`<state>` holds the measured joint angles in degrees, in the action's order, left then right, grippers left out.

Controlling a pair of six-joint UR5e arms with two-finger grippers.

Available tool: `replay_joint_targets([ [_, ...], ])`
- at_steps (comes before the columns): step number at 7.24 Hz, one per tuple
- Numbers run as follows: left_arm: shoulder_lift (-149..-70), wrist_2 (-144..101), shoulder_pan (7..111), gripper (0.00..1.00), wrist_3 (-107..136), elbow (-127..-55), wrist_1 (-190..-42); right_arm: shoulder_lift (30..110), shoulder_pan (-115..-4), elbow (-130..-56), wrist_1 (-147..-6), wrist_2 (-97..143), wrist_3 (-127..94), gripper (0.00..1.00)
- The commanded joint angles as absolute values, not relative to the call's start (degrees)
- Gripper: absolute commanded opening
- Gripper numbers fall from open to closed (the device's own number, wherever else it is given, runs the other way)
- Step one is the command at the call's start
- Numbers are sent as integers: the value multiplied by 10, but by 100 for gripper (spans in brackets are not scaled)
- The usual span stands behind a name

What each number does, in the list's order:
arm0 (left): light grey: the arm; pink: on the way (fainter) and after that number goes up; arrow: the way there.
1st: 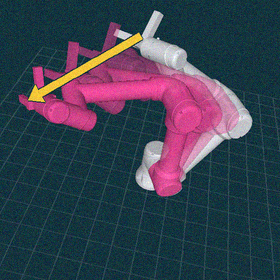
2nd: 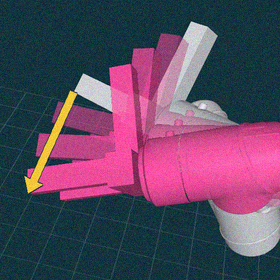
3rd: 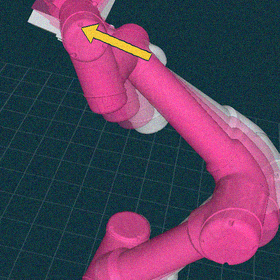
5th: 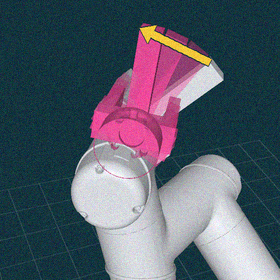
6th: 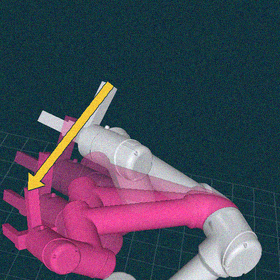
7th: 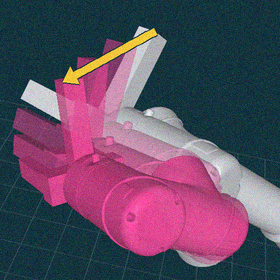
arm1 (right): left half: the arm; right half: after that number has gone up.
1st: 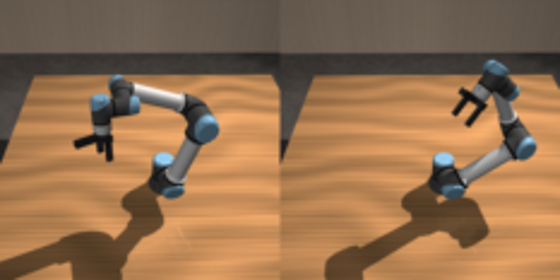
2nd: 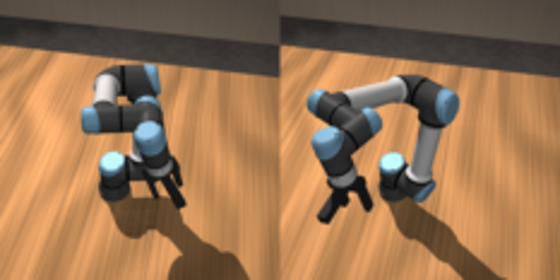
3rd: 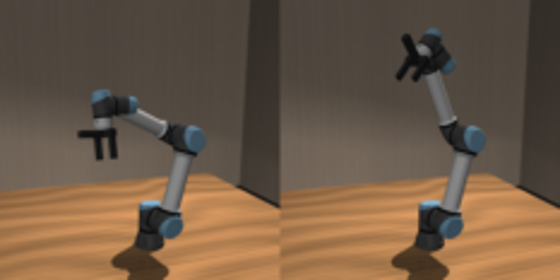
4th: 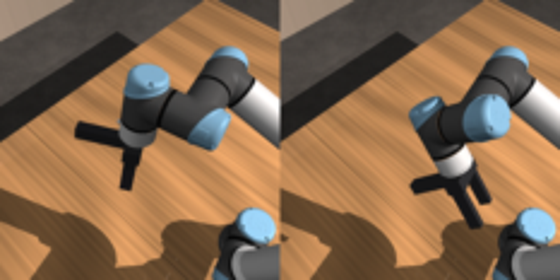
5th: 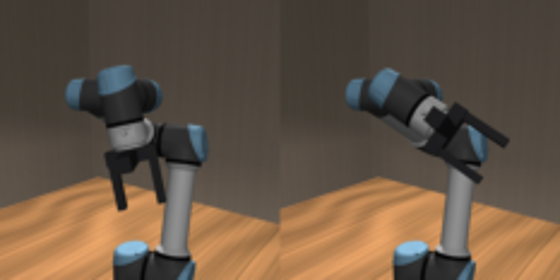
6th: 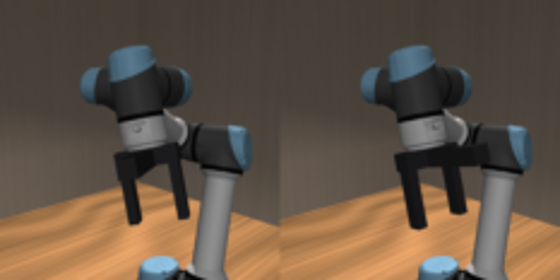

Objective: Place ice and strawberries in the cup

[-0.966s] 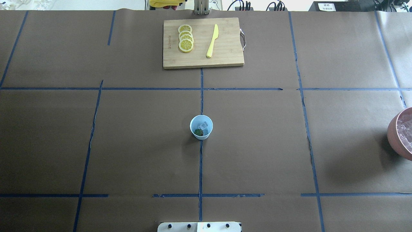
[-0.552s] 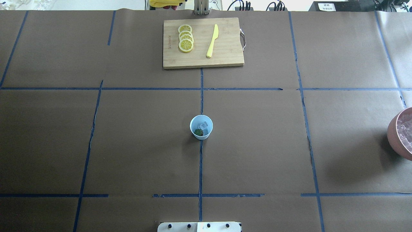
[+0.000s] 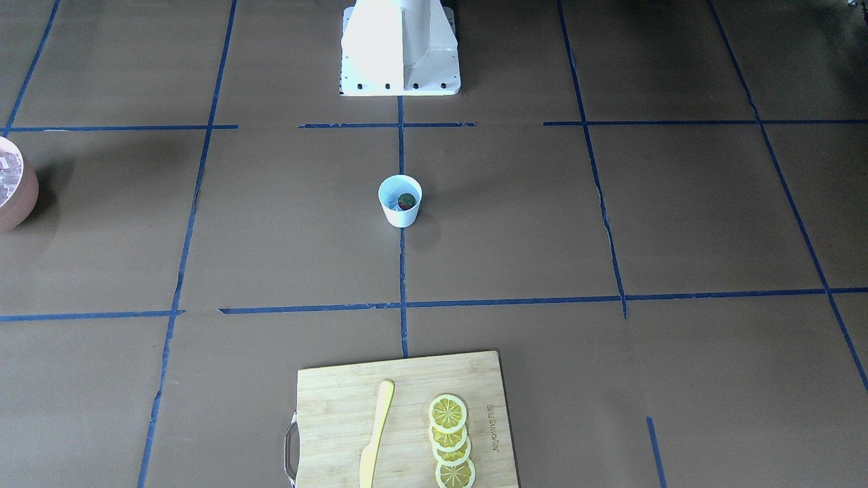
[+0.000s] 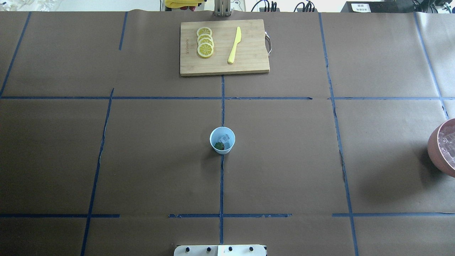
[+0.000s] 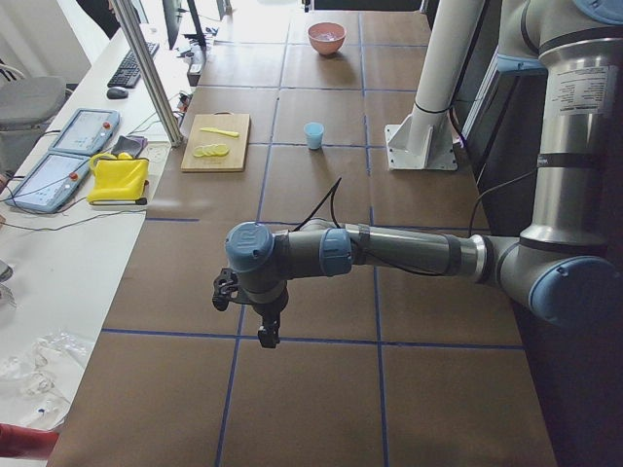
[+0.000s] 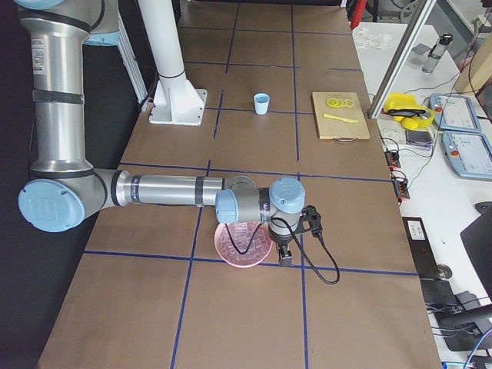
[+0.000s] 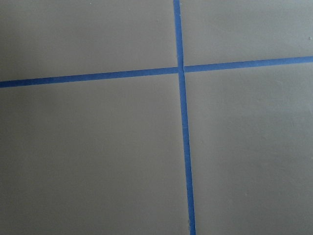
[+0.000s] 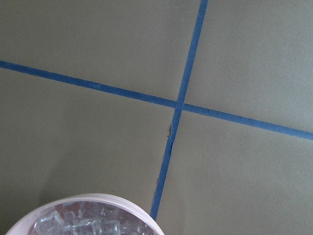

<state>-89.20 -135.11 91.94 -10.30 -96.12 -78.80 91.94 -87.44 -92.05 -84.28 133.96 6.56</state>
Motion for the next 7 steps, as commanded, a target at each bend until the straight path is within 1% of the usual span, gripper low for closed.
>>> replay_joint_targets([
  [1,-875,-1383,920,100,-101,-962,-796,921,-881,-923,-845,1341,65,99],
  [4,-873,-1383,919,100,-98,-965,-802,921,-892,-950,-918,1347,73,99],
  [6,-873,-1379,920,100,-81,-966,-809,923,-892,-951,-921,1346,74,99],
  [7,-865,-1377,920,100,-81,-965,-838,921,-892,-951,-921,1346,74,99],
])
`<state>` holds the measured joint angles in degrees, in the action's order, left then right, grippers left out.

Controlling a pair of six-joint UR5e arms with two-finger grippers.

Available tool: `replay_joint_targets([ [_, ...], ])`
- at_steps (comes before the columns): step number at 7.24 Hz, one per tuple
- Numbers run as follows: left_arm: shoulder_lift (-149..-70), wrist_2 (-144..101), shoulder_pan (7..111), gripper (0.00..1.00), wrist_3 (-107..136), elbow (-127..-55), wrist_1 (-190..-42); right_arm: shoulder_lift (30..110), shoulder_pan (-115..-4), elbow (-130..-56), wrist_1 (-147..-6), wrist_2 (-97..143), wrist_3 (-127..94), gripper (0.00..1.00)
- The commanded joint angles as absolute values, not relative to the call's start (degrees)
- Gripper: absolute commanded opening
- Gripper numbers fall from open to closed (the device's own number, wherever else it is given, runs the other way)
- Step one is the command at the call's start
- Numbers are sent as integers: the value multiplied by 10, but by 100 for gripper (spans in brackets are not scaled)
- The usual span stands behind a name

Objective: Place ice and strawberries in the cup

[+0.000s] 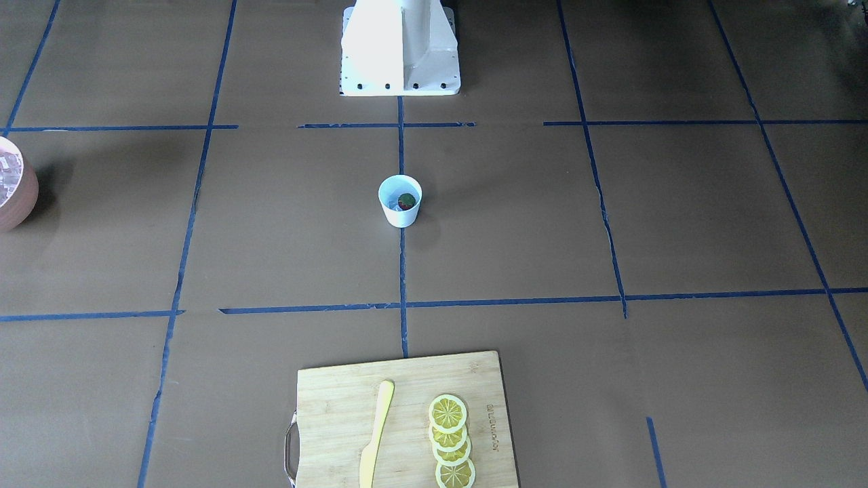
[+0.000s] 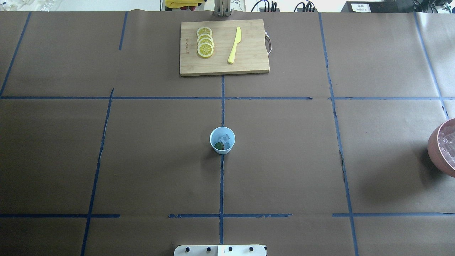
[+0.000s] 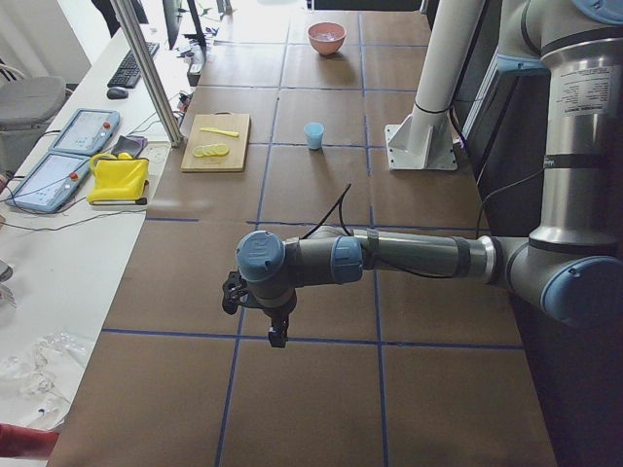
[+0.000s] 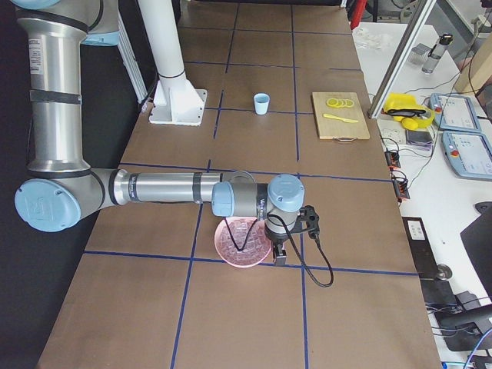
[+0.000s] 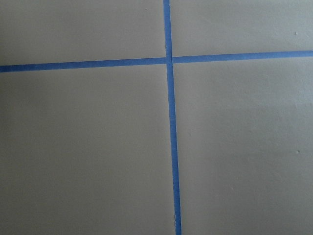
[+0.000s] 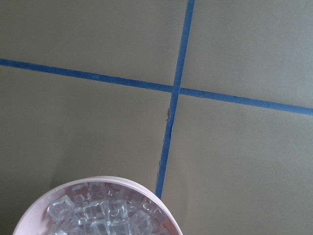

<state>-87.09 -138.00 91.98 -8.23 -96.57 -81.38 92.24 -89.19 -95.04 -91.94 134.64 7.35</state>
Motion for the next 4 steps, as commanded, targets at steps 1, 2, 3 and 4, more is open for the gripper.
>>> replay_joint_targets([
  [1,-845,-1377,919,100,-80,-964,-870,921,-892,-951,-920,1346,74,99],
  [2,-840,-1377,919,100,-74,-960,-888,920,-892,-951,-919,1343,75,99],
  [3,-841,-1376,918,100,-73,-960,-887,920,-892,-951,-919,1343,75,99],
  [4,-846,-1374,918,100,-70,-962,-882,919,-891,-951,-919,1345,75,99],
])
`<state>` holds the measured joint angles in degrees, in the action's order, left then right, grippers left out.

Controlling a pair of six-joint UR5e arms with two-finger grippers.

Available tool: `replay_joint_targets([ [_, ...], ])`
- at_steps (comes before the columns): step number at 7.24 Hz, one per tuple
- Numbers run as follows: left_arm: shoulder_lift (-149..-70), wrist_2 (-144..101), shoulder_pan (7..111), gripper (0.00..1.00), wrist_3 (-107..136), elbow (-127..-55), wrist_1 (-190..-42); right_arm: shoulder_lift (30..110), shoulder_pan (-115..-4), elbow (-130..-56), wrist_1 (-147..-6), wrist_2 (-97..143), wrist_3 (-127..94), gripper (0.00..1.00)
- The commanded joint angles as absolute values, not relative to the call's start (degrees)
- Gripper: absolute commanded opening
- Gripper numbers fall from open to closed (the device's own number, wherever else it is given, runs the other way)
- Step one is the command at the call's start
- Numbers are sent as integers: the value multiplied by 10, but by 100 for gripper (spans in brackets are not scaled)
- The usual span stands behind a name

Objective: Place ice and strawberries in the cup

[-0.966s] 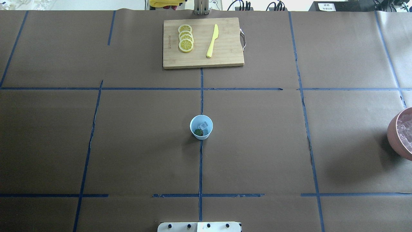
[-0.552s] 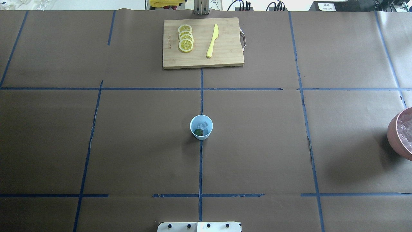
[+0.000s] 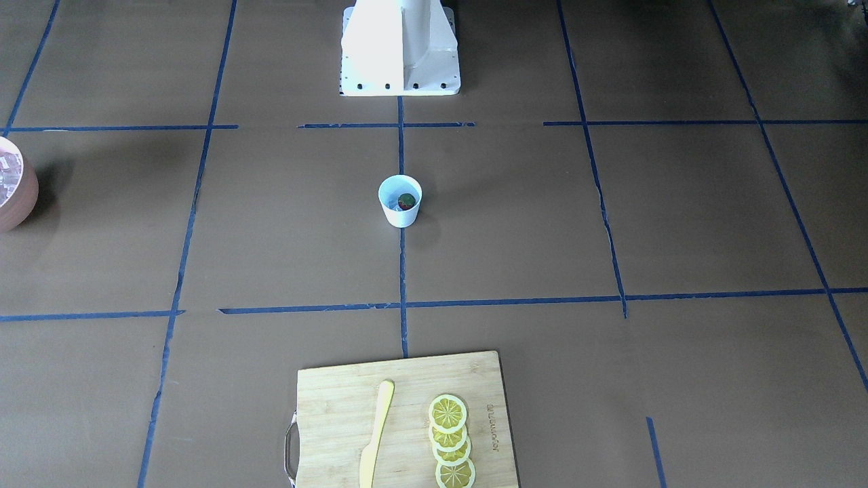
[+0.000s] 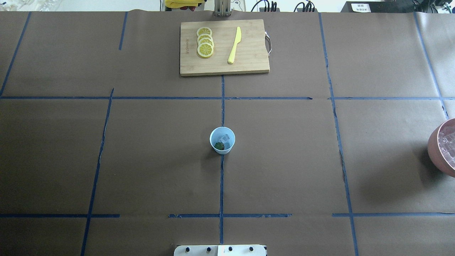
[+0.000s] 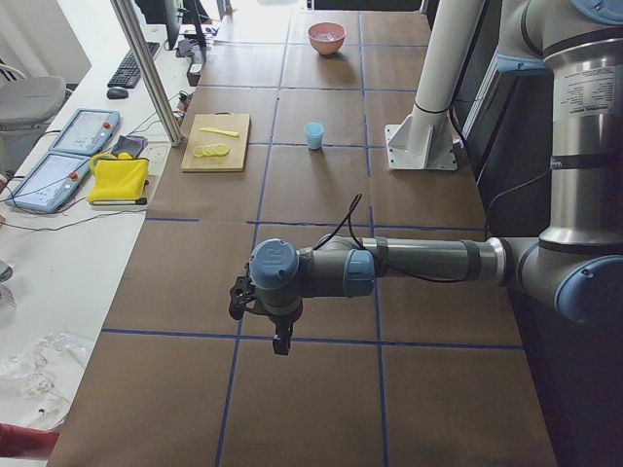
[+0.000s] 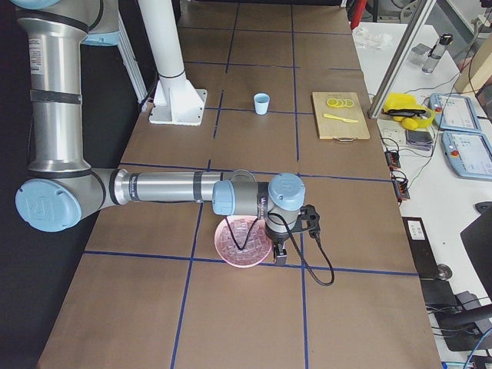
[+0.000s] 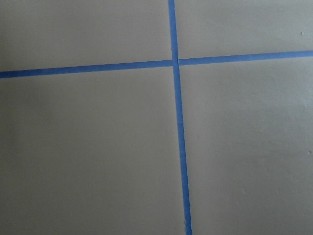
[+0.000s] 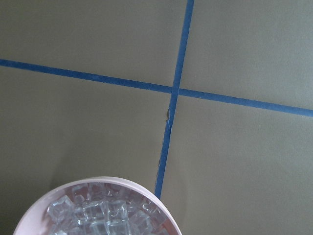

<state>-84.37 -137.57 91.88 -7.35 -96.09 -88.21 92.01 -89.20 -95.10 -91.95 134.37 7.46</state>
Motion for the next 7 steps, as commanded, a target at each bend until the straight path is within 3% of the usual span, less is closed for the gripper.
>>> replay_joint_targets([
  [1,-850,-1374,917,100,-66,-964,-878,920,-892,-950,-919,1345,75,100],
  [7,-845,-1342,918,100,-70,-1009,-791,920,-891,-949,-921,1346,73,99],
])
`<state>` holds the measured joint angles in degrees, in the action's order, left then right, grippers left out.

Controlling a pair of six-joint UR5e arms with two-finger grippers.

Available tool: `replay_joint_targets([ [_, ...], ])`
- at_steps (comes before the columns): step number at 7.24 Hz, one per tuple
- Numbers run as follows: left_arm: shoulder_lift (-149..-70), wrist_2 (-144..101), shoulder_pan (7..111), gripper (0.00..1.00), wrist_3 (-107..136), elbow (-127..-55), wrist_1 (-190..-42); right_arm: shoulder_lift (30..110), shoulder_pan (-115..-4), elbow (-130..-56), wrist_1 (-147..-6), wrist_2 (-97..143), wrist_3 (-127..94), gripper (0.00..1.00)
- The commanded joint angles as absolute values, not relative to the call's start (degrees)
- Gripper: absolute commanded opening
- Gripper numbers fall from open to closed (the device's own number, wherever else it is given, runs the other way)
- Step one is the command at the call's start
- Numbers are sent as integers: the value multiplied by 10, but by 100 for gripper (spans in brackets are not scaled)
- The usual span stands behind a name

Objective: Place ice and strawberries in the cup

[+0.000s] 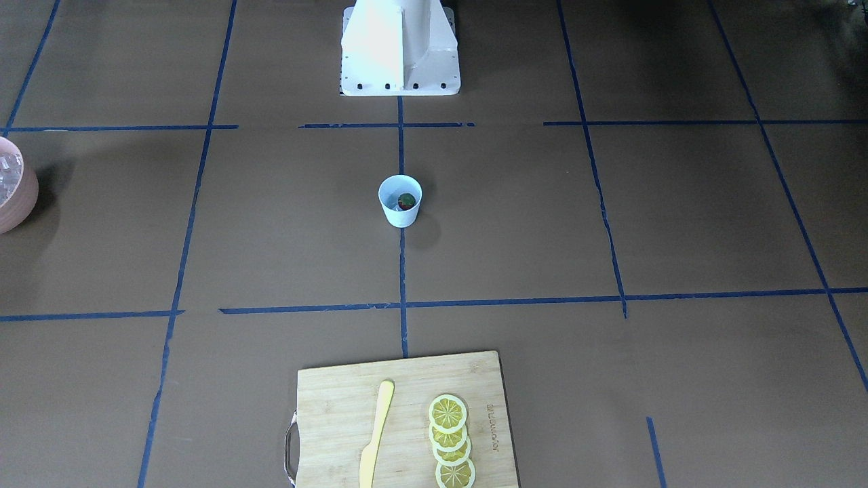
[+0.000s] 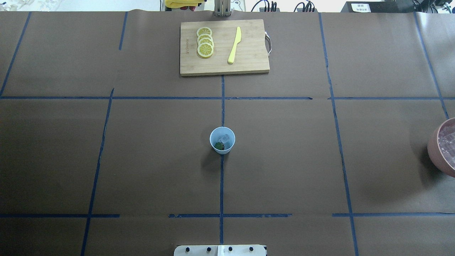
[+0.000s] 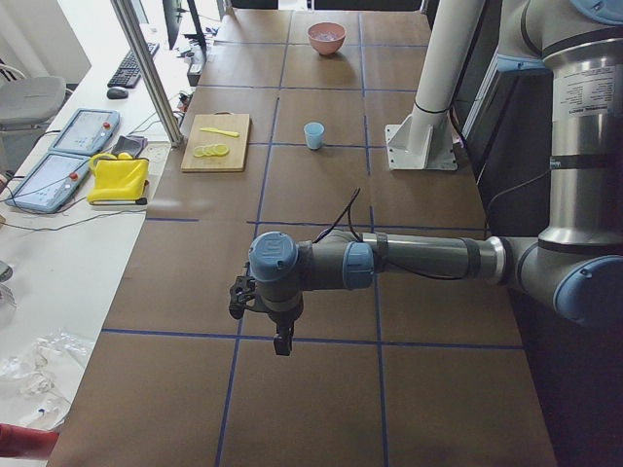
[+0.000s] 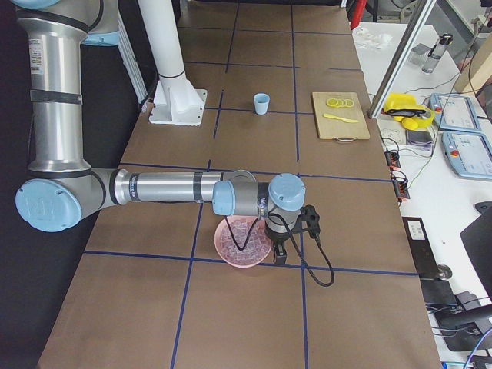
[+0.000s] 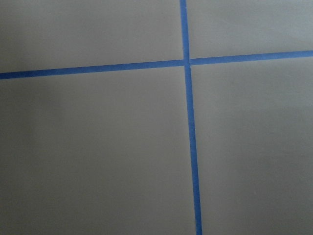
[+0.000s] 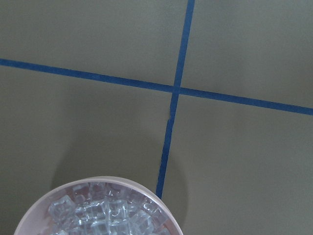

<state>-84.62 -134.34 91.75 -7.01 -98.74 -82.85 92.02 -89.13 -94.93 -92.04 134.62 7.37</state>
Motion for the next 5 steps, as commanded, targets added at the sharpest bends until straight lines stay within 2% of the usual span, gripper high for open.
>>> replay_joint_targets([
  [1,-812,-1335,918,100,-69,-1035,-791,920,-891,-950,-921,1347,73,99],
  [5,-810,-1339,918,100,-74,-1035,-790,920,-891,-949,-919,1347,72,99],
])
